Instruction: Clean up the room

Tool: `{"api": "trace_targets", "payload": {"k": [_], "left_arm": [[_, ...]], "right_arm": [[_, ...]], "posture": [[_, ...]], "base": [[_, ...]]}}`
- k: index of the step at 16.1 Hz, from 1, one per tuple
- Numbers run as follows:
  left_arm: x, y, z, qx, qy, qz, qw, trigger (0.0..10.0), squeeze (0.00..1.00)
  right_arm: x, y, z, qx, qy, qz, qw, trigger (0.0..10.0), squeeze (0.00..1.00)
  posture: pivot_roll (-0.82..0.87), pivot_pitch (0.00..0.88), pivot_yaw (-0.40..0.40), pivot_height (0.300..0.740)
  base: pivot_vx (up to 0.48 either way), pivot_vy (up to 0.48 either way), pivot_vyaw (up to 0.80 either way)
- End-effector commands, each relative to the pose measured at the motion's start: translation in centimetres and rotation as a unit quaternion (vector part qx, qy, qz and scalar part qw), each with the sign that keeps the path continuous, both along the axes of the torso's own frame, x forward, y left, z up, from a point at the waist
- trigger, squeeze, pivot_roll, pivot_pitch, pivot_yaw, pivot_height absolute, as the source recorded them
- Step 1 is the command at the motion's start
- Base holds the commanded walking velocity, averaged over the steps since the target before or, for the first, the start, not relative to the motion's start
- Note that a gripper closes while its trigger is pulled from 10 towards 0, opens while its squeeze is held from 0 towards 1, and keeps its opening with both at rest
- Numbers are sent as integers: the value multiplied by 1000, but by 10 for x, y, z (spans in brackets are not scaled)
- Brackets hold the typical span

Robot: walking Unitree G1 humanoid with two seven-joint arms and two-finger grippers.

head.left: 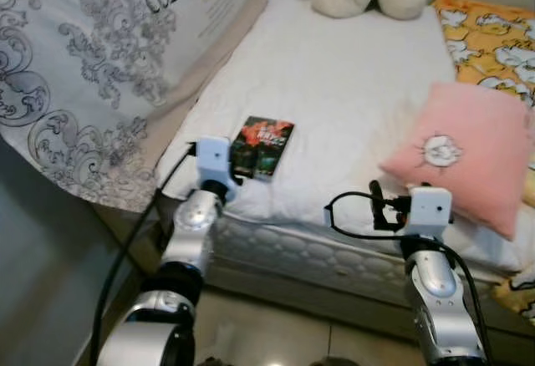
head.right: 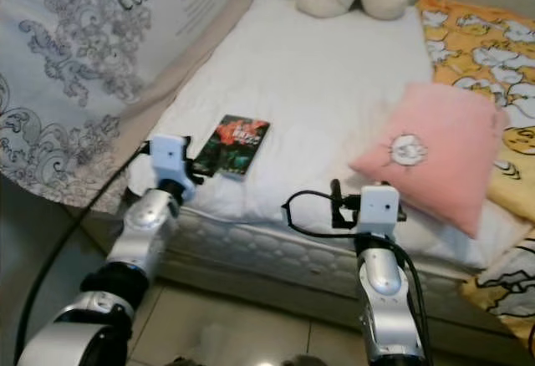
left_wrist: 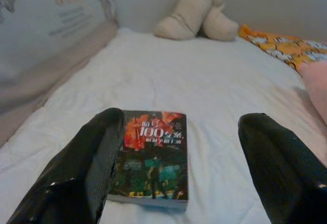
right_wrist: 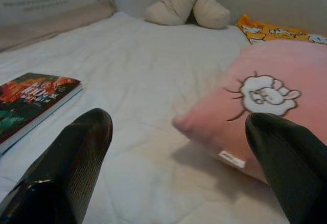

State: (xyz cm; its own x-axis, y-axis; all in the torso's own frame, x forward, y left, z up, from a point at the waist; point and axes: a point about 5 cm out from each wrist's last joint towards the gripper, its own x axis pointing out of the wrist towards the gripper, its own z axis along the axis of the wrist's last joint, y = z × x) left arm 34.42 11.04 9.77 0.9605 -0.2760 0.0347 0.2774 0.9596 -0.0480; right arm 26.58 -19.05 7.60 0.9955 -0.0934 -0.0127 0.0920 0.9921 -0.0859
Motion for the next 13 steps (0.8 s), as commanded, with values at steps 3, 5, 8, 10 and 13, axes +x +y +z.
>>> {"api": "trace_targets", "payload": {"k": [3, 5, 8, 10, 13], "left_arm": [[5, -14, 11, -1, -18, -23, 1000, 10000, 0], [7, -12, 14, -2, -21, -22, 1000, 10000, 0], [4, -16, 8, -3, -13, -33, 999, 10000, 0], [1, -21, 8, -12, -24, -42, 999, 10000, 0], [-1, -25, 5, -8, -19, -48, 999, 10000, 0]], "right_arm": [[4, -5, 1, 14, -7, -14, 1000, 10000, 1000], [3, -4, -2, 23, -11, -16, 1000, 10000, 1000], [-2, -7, -5, 14, -10, -14, 1000, 10000, 1000], [-2, -12, -5, -35, -6, -23, 999, 10000, 1000], [1, -15, -8, -35, 10, -36, 999, 10000, 0]], "posture": [[-123, 0, 61, 740], [-139, 0, 67, 740], [-152, 0, 69, 740], [-155, 0, 67, 740], [-152, 0, 65, 740]], "base": [[86, -412, 0], [291, -377, 0], [291, -380, 0], [382, 0, 0], [160, 0, -400]]}}
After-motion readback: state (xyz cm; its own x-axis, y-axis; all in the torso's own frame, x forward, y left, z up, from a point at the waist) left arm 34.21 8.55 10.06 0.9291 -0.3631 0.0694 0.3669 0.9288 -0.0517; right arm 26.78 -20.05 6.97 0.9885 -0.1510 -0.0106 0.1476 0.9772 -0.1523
